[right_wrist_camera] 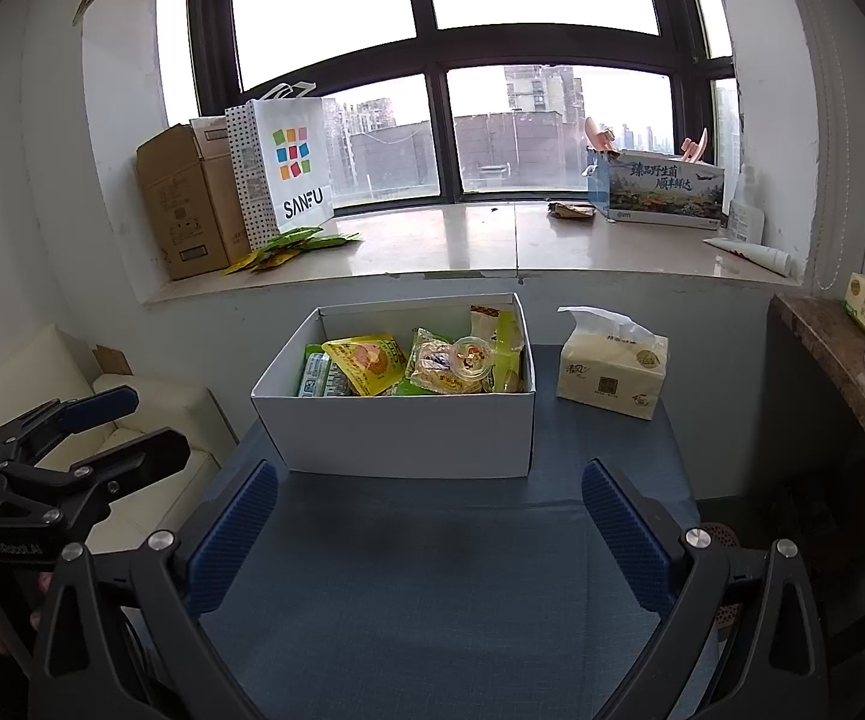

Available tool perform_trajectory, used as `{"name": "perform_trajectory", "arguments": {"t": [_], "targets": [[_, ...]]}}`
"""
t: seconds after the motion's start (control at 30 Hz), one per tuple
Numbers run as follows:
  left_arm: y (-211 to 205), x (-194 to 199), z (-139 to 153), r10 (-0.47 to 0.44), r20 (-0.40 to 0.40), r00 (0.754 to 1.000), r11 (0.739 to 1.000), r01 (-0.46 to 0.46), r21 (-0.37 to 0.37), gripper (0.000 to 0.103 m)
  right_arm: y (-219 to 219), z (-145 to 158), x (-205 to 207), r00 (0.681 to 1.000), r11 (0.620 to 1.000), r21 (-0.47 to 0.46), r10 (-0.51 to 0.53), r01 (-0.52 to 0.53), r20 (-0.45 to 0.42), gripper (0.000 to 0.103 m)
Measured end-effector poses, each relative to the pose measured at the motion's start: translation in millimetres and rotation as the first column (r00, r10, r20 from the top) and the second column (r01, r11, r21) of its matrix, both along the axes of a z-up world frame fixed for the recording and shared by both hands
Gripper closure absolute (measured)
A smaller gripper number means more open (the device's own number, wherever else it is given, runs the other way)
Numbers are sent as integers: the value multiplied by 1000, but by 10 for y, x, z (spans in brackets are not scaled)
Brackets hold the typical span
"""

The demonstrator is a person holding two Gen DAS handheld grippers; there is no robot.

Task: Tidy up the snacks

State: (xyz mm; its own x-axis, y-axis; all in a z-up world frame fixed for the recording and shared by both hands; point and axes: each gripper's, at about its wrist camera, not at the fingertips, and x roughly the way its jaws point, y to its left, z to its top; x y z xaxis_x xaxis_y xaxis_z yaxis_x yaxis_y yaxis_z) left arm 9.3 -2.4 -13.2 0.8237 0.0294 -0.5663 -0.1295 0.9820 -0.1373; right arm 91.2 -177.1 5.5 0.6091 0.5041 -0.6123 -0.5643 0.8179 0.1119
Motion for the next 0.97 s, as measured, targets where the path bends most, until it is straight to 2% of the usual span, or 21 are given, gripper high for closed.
{"name": "perform_trajectory", "arguments": {"t": [0.97], "targets": [[22,-58,14,16,8,1000,1000,-16,-3,0,21,-10,4,1000,1000,-9,7,-7,0,0]]}}
